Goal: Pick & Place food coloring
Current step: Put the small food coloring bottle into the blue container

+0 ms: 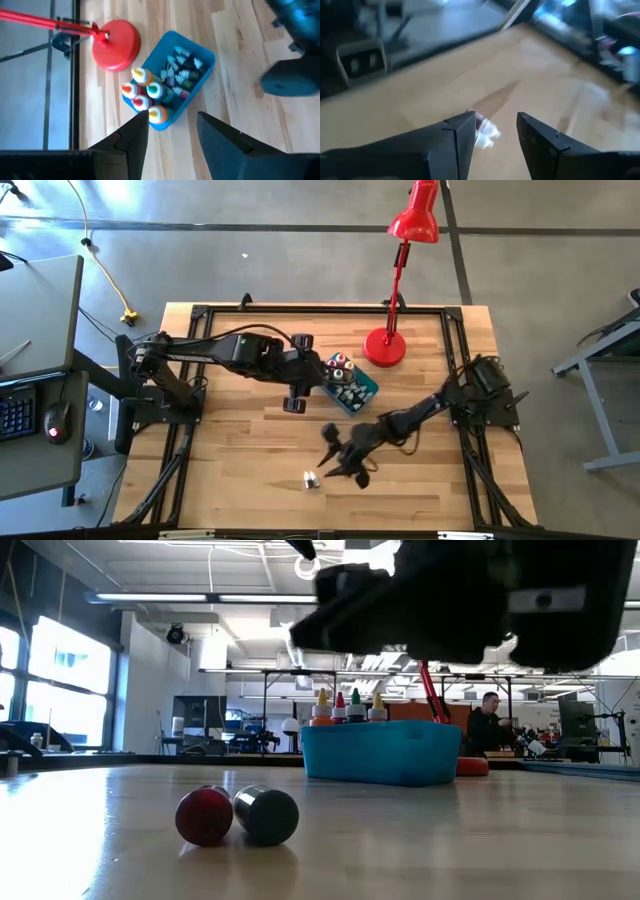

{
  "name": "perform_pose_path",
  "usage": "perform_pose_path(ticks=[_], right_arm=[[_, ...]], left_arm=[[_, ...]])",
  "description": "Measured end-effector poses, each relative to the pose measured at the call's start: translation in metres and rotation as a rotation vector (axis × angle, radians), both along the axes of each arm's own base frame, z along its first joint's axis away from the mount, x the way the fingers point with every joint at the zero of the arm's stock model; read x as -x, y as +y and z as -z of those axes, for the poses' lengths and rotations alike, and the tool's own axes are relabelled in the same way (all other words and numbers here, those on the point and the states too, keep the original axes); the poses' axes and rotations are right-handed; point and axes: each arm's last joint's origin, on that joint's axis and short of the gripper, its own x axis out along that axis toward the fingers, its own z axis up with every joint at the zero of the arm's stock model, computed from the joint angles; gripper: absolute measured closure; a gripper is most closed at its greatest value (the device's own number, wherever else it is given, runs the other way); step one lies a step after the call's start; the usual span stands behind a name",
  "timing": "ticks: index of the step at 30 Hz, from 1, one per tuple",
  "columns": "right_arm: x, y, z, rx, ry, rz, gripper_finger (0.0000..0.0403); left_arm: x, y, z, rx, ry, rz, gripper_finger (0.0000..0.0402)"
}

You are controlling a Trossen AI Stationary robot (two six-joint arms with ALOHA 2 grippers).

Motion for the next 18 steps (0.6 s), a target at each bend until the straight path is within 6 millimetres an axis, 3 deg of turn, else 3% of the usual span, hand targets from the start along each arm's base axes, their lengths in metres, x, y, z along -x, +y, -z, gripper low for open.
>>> perform_pose_path(ticks=[5, 10, 18], right_arm=[[-0.034, 0.014, -0.005, 0.17, 0.144, -0.087, 0.0265], [-0.061, 0.025, -0.007, 0.227, 0.28, -0.184, 0.0265], [-0.081, 0.028, 0.004, 0.238, 0.341, -0.245, 0.0265]], left_arm=[[0.006, 0.001, 0.0, -0.003, 0.04, -0.003, 0.0239], [0.007, 0.001, 0.001, -0.005, 0.051, -0.004, 0.0239], [0.008, 0.0, 0.002, 0.022, 0.064, -0.002, 0.0239]])
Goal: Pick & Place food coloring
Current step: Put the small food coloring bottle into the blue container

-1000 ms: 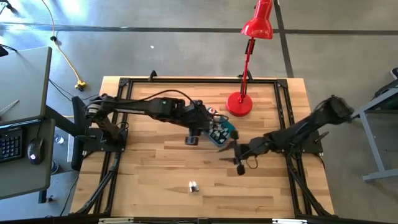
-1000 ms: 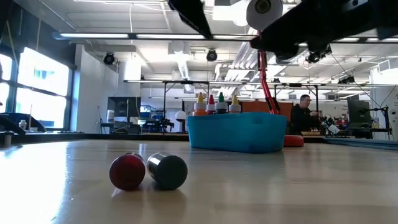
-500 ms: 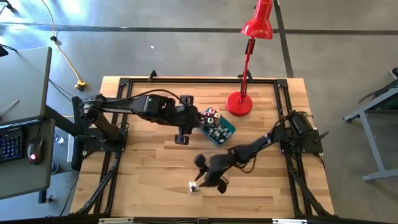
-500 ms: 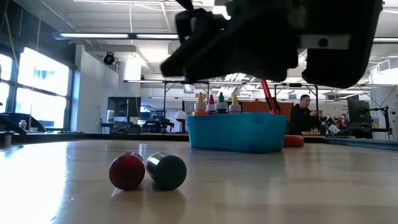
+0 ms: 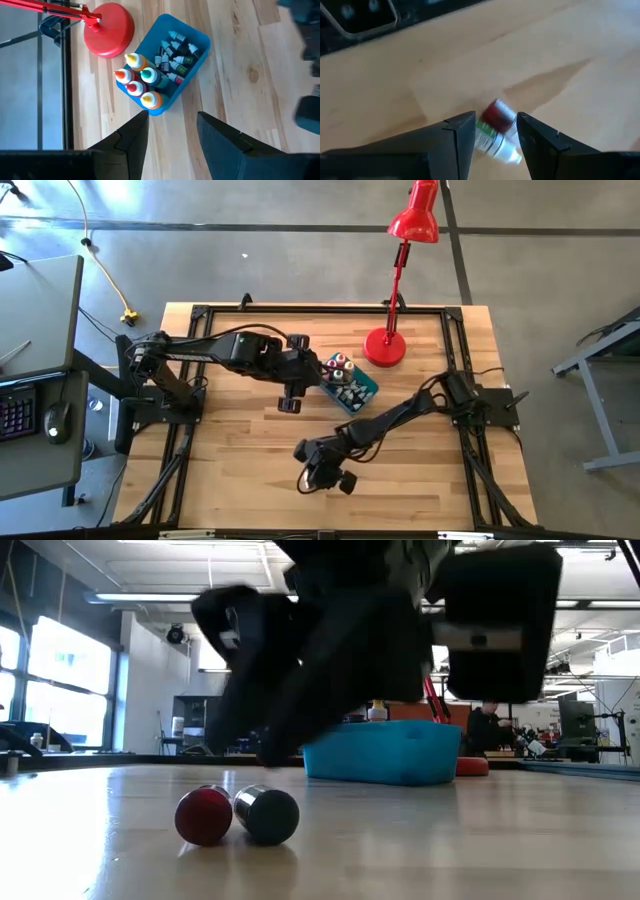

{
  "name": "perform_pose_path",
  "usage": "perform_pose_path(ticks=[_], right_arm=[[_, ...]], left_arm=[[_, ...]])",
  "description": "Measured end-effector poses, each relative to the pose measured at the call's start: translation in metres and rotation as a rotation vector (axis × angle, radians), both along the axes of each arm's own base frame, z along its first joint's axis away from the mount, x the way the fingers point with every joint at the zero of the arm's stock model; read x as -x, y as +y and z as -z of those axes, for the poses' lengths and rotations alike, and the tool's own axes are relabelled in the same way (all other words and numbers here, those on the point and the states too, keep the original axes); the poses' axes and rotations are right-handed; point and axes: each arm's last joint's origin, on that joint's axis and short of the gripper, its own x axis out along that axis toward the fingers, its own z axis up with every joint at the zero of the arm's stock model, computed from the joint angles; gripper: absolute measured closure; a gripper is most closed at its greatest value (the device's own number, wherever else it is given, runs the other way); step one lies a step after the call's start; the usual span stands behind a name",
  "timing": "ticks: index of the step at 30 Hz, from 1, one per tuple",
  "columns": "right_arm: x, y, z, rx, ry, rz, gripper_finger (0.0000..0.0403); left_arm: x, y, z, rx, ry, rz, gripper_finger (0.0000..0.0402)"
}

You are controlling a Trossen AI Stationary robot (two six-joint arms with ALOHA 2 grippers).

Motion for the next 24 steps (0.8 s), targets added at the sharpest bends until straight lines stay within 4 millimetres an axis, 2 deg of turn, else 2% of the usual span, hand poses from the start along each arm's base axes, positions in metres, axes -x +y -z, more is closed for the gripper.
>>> perform_pose_path(ticks=[11, 15, 20, 24], right_arm=[[0.005, -0.009, 0.026, 0.021, 0.086, 0.021, 0.0265], [0.006, -0.011, 0.028, 0.015, 0.124, 0.05, 0.0265], [0.007, -0.012, 0.026, 0.062, 0.123, 0.094, 0.0265], [0.01, -0.015, 0.006, 0.141, 0.145, 0.222, 0.0265]], left_arm=[[0.001, 0.0, 0.001, 0.013, 0.015, -0.003, 0.0239], [0.001, 0.0, 0.001, 0.014, 0.015, -0.004, 0.0239], [0.001, 0.0, 0.001, 0.016, 0.016, -0.002, 0.0239], [0.001, 0.0, 0.001, 0.016, 0.015, -0.003, 0.0239]])
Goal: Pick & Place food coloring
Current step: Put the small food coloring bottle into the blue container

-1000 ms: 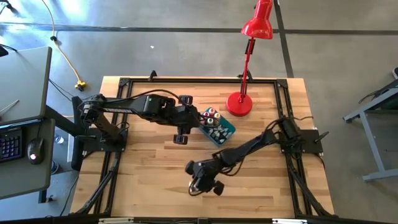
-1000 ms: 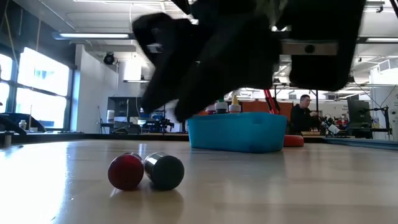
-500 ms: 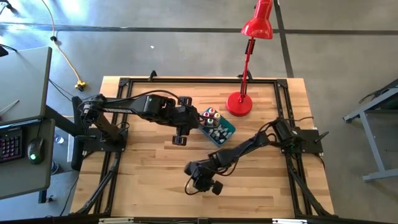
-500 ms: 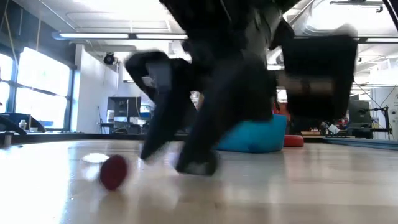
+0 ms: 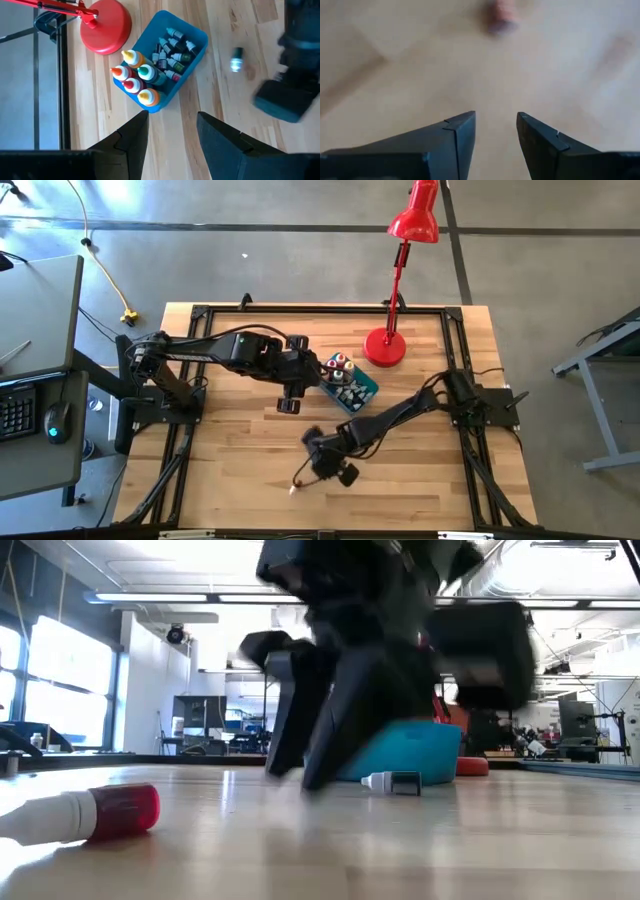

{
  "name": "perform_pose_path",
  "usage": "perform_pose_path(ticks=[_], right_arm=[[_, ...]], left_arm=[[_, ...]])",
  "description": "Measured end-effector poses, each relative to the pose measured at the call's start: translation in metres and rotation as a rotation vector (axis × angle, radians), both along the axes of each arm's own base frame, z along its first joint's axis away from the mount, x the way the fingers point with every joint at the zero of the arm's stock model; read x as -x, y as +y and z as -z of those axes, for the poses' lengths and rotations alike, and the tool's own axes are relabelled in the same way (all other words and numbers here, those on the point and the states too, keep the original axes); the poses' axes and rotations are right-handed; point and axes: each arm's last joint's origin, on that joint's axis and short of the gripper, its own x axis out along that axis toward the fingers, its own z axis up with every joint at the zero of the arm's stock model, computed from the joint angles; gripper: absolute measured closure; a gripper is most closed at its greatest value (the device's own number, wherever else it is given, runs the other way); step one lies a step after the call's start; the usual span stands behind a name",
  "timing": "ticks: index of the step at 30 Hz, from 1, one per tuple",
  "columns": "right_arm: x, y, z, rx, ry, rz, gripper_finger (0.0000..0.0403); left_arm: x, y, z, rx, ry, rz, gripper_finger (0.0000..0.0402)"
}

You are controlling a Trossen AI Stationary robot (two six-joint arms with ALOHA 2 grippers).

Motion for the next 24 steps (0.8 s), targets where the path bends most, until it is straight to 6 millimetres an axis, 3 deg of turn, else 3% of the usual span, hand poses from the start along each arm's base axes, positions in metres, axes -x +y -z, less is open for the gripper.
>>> perform_pose_path(ticks=[5, 8, 11, 15, 20, 24], right_arm=[[0.02, -0.015, -0.048, 0.083, 0.08, 0.296, 0.0265], [0.037, -0.025, -0.056, 0.062, 0.175, 0.516, 0.0265], [0.051, -0.033, -0.053, 0.066, 0.195, 0.709, 0.0265], [0.067, -0.042, -0.025, 0.125, 0.207, 0.876, 0.0265], [0.074, -0.045, -0.009, 0.049, 0.165, 1.06, 0.0265], [0.074, -0.046, -0.008, 0.01, 0.14, 1.169, 0.0265]], left_arm=[[0.0, 0.0, 0.0, 0.008, 0.0, -0.014, 0.0239], [0.001, 0.0, 0.0, 0.009, 0.002, -0.018, 0.0239], [0.001, 0.0, 0.001, 0.002, 0.006, -0.022, 0.0239], [0.001, 0.0, 0.001, 0.001, 0.006, -0.023, 0.0239], [0.001, 0.0, 0.0, -0.001, 0.005, -0.024, 0.0239], [0.001, 0.0, 0.0, -0.001, 0.005, -0.024, 0.0239]])
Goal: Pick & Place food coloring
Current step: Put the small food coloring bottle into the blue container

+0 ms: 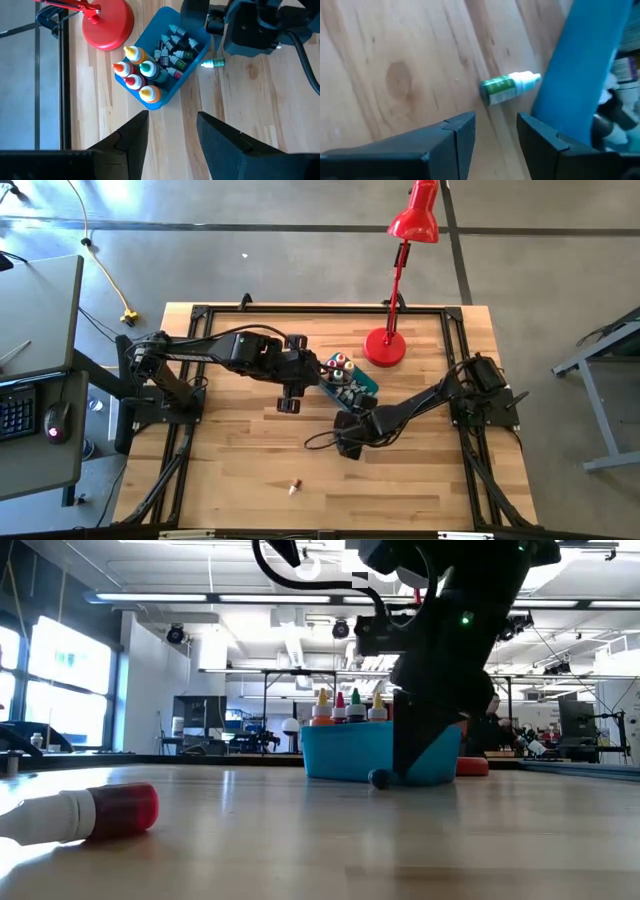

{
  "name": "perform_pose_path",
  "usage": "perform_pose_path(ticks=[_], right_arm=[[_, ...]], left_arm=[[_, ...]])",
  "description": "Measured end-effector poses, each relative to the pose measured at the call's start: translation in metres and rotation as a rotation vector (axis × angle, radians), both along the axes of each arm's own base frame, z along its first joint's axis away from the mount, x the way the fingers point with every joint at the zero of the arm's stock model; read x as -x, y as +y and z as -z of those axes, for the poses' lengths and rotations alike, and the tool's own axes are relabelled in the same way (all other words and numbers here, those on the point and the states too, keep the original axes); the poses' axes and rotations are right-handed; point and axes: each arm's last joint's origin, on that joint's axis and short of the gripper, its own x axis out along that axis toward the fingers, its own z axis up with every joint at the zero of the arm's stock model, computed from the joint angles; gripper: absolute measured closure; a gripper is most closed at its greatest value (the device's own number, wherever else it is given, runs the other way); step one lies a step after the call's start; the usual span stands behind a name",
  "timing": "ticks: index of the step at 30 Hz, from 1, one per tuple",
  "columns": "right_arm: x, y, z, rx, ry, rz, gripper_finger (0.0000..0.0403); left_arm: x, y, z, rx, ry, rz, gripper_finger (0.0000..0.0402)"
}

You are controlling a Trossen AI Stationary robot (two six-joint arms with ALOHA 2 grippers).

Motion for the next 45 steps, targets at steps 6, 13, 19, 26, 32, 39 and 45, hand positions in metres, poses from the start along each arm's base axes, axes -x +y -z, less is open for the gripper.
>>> perform_pose_path(ticks=[6, 13, 19, 26, 32, 39, 45], right_arm=[[-0.005, 0.002, -0.005, 0.011, -0.028, -0.037, 0.0265], [-0.011, 0.011, -0.016, 0.022, -0.031, -0.15, 0.0265], [-0.008, 0.012, -0.016, 0.089, -0.012, -0.161, 0.0265], [-0.008, 0.01, -0.017, 0.131, -0.016, -0.144, 0.0265], [-0.002, 0.018, -0.015, 0.085, -0.012, -0.092, 0.0265], [0.019, 0.047, -0.02, 0.055, -0.002, -0.062, 0.0265], [0.041, 0.062, -0.045, 0.077, 0.003, -0.16, 0.0265]], left_arm=[[0.0, 0.0, 0.0, 0.031, 0.001, -0.009, 0.0239], [0.004, -0.032, 0.026, 0.355, 0.133, 0.084, 0.0239], [0.012, -0.098, 0.073, 0.548, 0.172, -0.107, 0.0239], [0.023, -0.157, 0.113, 0.862, 0.057, -0.517, 0.0239], [0.012, -0.178, 0.15, 0.922, 0.072, -0.693, 0.0239], [0.0, -0.186, 0.194, 0.845, 0.189, -0.703, 0.0239], [-0.002, -0.186, 0.199, 0.813, 0.139, -0.736, 0.0239]])
